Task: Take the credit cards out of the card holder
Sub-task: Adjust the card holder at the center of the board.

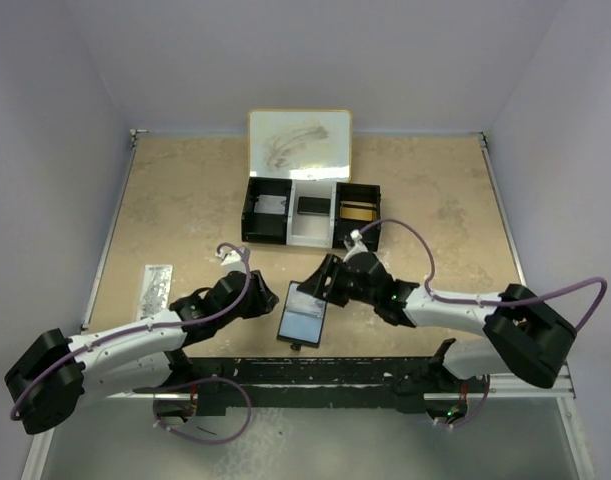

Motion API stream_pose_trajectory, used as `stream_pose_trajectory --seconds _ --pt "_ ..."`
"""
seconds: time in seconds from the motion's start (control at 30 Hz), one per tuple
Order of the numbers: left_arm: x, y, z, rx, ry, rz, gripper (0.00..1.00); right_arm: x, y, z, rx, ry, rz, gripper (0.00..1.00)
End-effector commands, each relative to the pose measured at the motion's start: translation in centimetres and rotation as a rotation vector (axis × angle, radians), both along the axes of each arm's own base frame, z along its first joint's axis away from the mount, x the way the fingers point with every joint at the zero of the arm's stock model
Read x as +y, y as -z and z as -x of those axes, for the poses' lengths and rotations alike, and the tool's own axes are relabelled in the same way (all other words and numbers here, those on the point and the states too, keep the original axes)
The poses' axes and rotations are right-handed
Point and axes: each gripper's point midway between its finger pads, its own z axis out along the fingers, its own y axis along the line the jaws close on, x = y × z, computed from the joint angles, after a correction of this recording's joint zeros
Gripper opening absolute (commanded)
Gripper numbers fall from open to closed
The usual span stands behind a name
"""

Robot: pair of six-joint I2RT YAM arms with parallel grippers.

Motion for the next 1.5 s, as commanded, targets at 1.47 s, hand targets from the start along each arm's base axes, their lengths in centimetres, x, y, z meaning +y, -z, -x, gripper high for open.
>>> stream_pose_trajectory --seconds 1.47 --pt "-3.9 -3.1 -0.1 -0.165 0.065 -0.156 0.34 -2.0 7.2 2.1 0.21 0.185 -0.145 0.38"
